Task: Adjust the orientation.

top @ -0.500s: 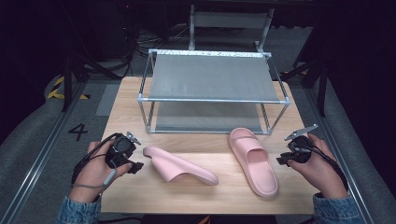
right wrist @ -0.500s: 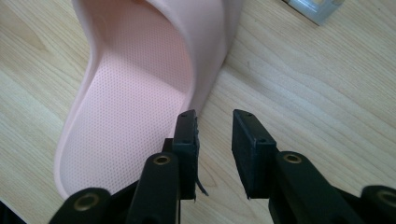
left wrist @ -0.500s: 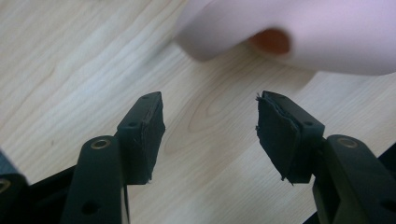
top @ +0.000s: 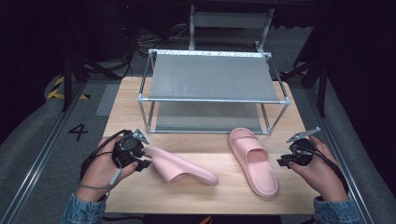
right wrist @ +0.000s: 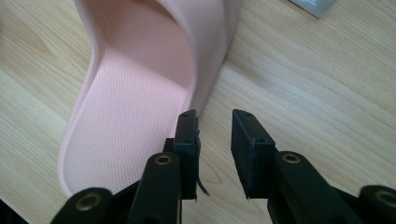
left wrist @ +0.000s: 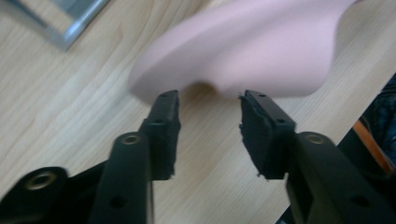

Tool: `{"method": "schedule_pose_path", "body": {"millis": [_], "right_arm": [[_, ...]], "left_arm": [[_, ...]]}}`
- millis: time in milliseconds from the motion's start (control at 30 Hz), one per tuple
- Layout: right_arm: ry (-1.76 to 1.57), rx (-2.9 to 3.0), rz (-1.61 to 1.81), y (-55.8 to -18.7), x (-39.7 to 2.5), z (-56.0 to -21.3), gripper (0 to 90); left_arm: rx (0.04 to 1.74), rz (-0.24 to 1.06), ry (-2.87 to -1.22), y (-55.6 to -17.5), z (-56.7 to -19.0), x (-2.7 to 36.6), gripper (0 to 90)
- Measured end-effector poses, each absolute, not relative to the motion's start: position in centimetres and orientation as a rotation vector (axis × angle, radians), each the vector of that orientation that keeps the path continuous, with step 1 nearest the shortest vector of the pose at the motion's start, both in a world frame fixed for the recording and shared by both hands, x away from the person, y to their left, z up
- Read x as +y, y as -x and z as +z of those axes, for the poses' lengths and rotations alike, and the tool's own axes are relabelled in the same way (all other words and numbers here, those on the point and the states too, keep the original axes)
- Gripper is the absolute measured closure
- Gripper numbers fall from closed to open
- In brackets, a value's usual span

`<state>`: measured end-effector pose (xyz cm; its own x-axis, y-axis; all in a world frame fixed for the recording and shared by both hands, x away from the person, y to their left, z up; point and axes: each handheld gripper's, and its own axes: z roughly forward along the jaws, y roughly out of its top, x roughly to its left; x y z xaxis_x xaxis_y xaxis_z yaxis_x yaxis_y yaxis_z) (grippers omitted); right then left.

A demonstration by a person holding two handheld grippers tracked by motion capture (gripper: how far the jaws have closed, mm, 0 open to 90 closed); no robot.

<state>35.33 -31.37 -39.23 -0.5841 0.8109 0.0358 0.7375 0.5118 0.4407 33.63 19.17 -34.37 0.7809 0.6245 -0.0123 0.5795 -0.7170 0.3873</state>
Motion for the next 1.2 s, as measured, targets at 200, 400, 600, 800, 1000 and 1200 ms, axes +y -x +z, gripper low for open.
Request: {"method": "schedule_pose_path", "body": {"millis": [200,400,600,800,1000,1200], "right_arm": [[-1.366,2.546,0.63,-34.4,-32.2,-39.4,68.4],[-1.391,2.53,0.629,-33.8,-33.0,-39.6,68.6],[-1.403,2.519,0.626,-33.4,-33.4,-39.8,67.8],[-1.404,2.512,0.621,-33.2,-33.6,-40.0,67.4],[-1.395,2.519,0.618,-33.1,-33.5,-40.1,67.1],[-1.378,2.517,0.617,-32.9,-33.2,-40.0,65.9]], "left_arm": [[0.814,0.033,-2.603,-34.2,-34.3,17.2,76.8],[0.725,0.006,-2.624,-34.5,-34.4,15.4,88.1],[0.672,-0.006,-2.652,-35.0,-35.3,13.6,89.8],[0.656,-0.019,-2.675,-35.4,-35.9,12.9,89.3],[0.662,-0.032,-2.659,-35.6,-36.0,12.8,89.2],[0.676,0.001,-2.626,-35.8,-35.9,12.8,87.9]]}}
